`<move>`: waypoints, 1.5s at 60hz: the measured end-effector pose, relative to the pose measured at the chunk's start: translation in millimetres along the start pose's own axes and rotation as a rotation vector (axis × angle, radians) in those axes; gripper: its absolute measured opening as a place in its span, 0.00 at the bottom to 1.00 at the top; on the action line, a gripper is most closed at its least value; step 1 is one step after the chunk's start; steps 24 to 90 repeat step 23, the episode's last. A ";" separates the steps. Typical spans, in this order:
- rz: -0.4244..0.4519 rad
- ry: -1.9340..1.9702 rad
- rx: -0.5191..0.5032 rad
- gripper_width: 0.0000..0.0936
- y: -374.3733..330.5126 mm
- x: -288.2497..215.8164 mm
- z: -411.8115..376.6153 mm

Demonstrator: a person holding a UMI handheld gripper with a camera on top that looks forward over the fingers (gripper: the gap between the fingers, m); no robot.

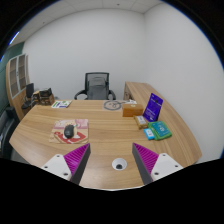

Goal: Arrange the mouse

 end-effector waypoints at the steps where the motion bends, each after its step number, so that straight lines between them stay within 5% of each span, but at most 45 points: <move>1: 0.001 0.001 0.002 0.93 -2.4 1.8 3.7; 90: 0.008 0.017 0.007 0.93 -41.1 27.0 37.2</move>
Point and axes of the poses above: the point between the fingertips, and its own axes, seen from behind it with the camera up: z to the right, x down, y forward, the way the camera looks, the point moved 3 cm from there along -y, backward, against the way the camera looks, and after that the axes turned 12 degrees about x, right-handed, at the moved point
